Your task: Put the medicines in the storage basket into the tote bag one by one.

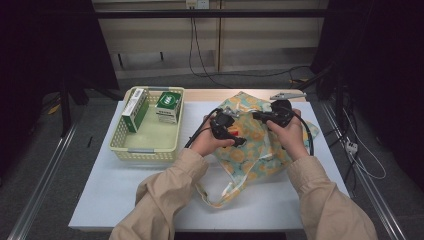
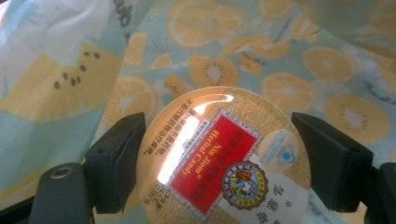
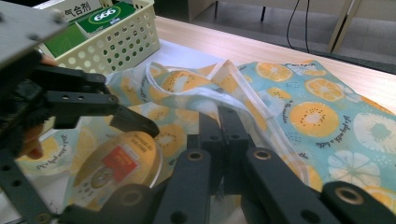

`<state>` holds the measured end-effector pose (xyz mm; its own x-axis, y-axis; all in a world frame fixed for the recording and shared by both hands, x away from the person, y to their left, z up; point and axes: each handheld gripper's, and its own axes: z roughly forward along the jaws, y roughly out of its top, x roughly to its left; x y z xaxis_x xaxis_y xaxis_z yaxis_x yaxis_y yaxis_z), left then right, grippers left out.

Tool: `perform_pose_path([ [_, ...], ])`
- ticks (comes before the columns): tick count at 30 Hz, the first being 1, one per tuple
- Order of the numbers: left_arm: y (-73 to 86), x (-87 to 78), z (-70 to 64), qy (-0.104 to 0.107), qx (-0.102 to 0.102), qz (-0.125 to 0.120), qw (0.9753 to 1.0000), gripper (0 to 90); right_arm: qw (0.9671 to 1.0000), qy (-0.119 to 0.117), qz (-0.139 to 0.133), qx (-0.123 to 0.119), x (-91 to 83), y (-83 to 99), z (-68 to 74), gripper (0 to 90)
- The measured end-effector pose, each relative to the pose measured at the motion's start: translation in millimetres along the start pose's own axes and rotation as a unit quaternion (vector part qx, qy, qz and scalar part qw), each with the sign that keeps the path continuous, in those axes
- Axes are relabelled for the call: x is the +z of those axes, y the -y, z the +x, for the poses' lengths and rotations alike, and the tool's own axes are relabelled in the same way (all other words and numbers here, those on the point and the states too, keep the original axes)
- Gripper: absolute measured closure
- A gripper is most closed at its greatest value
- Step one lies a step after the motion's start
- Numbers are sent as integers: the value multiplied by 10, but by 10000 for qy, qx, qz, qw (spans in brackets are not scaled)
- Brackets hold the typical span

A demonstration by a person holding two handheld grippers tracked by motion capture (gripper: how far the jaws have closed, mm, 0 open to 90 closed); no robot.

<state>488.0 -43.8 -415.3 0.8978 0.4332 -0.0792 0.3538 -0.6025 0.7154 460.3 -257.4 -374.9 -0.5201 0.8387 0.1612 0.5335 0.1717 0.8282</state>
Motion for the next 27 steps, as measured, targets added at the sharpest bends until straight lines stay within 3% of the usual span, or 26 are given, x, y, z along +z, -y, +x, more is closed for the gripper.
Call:
perform_pose_path([
  [6,-15,75,51,-48,-157,-40,9999,207,10000,11,49,4,-2,26,-32,900],
  [9,-24,104,53,-45,-145,-98,9998,207,10000,18,63,36,13,41,-64,900],
  [14,-34,198,75,-58,-15,5,10000,207,10000,7,50,85,35,52,-78,900],
  [19,-57,323,89,-104,-167,-85,9998,207,9999,-23,47,118,51,63,-84,900],
  [21,-77,371,93,-101,-43,19,9999,207,9999,-26,57,119,58,67,-89,900],
  [24,-108,435,106,-187,-30,7,9998,207,9999,-17,43,157,56,67,-101,900],
  [25,-111,460,117,-195,-113,-104,9997,206,9998,-22,49,172,55,68,-106,900],
  [27,-124,491,139,-296,-58,-219,9993,199,9999,-24,42,157,54,72,-106,900],
])
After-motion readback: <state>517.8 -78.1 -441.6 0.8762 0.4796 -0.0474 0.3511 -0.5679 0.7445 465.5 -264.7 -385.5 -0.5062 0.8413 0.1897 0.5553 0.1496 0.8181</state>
